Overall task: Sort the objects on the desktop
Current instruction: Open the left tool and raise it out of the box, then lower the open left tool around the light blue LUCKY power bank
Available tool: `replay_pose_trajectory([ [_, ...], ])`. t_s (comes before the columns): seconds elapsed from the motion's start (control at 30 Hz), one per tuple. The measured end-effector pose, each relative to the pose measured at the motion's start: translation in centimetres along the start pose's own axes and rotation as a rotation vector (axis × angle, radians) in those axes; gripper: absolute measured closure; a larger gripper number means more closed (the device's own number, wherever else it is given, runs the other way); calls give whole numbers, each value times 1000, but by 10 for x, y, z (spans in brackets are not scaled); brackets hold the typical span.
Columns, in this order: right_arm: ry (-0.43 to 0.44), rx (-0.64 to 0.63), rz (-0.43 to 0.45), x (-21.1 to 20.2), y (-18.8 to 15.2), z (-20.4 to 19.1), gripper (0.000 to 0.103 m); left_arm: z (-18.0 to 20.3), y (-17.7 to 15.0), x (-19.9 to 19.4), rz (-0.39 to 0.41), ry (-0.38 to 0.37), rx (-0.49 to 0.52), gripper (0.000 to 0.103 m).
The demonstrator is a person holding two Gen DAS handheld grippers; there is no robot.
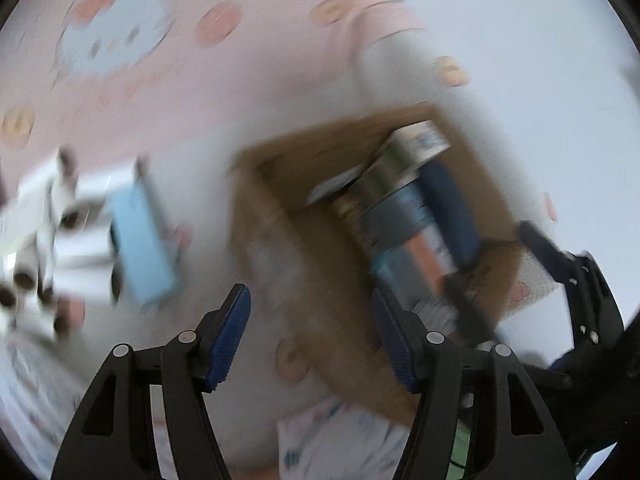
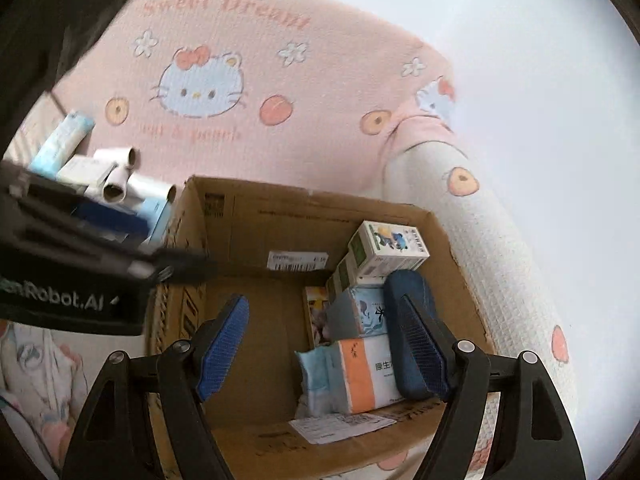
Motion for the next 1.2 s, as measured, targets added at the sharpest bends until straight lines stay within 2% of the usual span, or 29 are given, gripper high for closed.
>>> replay_pose_trajectory([
  [0.07,-9,7,34,-10,6,-10,27,-19,-4,-7,1,-55,-67,36],
  [0.13,-6,-12,61,-15,11,-22,26,-40,-10,-16,-3,-143,-156,36],
  [0.2,-23,-44,102,-25,19,-37,24,-63,-13,-25,7,-176,-221,36],
  [0.23,-28,-55,122,-31,22,-44,22,-71,-15,-30,14,-167,-231,36],
  [0.3,-23,-66,161,-40,29,-63,17,-97,-16,-43,50,-87,-221,36],
  [0.4,-5,-26,159,-45,38,-88,15,-137,-16,-66,117,116,-182,36],
  [0.47,10,18,155,-45,43,-102,15,-156,-16,-80,156,190,-166,36],
  [0.6,96,78,118,-38,47,-132,15,-183,-18,-95,199,199,-162,36],
  [0.67,88,67,158,-38,48,-144,15,-192,-20,-97,194,203,-163,37],
  [0.77,86,20,164,-31,43,-168,15,-197,-23,-89,181,144,-190,37],
  [0.83,129,8,148,-24,36,-184,15,-201,-24,-78,170,84,-219,38],
  [1.0,217,23,80,-3,14,-210,15,-210,-30,-46,134,26,-276,48],
  [1.1,261,38,24,13,-1,-222,15,-214,-32,-29,127,6,-312,48],
  [1.2,304,40,-13,28,-10,-233,15,-215,-32,-13,121,-77,-358,48],
])
Point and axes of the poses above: each gripper's, at about its wrist camera, not at the fingertips, and x roughly the way its jaws point, z to its right, y to its top, the point moved 8 cm from there along x, roughly the way its jaws point, and after that the axes turned 6 degrees about -y, right-handed, at the moved point
